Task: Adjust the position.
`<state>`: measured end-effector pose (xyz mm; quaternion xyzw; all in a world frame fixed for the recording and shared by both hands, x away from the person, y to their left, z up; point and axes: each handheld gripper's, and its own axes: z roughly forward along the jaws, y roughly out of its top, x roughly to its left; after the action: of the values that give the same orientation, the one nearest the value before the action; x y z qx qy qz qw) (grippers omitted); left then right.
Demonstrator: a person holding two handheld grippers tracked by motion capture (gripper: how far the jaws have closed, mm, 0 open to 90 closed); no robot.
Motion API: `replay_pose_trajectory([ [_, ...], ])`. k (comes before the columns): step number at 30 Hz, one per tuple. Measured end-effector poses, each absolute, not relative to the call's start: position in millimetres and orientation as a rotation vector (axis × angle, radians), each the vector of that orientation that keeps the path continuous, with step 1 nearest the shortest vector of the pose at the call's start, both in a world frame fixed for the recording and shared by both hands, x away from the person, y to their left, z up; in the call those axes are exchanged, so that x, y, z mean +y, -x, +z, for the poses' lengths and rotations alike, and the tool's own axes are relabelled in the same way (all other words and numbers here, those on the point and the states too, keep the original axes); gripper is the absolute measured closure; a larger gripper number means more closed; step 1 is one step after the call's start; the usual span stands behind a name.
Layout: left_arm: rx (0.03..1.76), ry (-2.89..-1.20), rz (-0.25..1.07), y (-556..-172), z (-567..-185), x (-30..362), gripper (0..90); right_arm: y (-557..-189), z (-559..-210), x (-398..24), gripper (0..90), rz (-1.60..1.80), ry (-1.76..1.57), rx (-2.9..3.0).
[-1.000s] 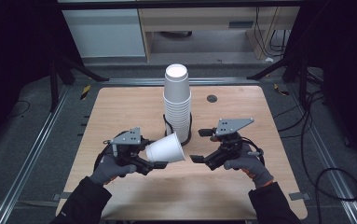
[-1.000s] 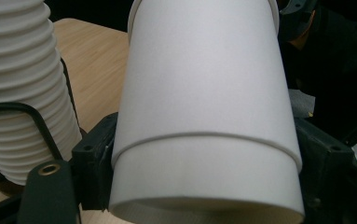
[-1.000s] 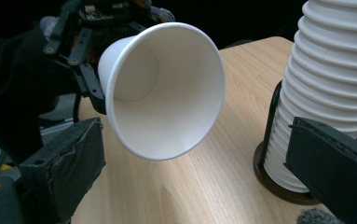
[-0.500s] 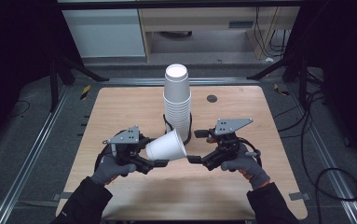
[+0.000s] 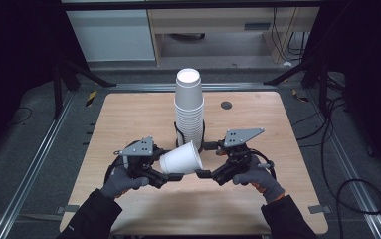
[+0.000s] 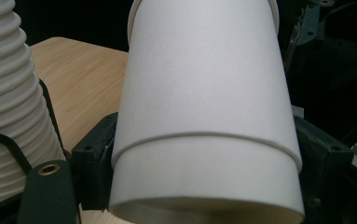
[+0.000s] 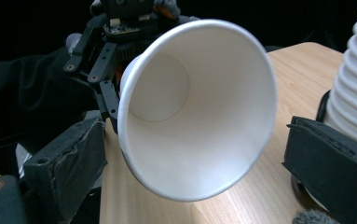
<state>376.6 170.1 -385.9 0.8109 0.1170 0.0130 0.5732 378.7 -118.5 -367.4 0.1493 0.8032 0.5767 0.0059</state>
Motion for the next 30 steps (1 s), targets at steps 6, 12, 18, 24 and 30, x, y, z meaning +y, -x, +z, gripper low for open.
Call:
replay_pose_trajectory([
  [6,0.257,-1.907,0.032,-373.1,-385.6,164.2,21.0,-376.8,-368.5,-115.4,5.7,1.79,-0.451,2.523],
  [12,0.239,-1.907,0.034,-368.9,-384.1,157.9,21.0,-376.4,-367.6,-115.8,5.7,1.801,-0.45,2.514],
  [18,0.238,-1.909,0.039,-367.7,-383.6,155.5,21.0,-377.1,-369.4,-113.9,5.4,1.811,-0.447,2.527],
  [24,0.236,-1.907,0.038,-367.3,-383.9,153.7,21.0,-377.3,-370.2,-114.0,5.5,1.815,-0.445,2.533],
  [30,0.225,-1.914,0.037,-366.3,-384.7,151.6,21.0,-377.3,-372.0,-112.1,4.9,1.808,-0.434,2.551],
])
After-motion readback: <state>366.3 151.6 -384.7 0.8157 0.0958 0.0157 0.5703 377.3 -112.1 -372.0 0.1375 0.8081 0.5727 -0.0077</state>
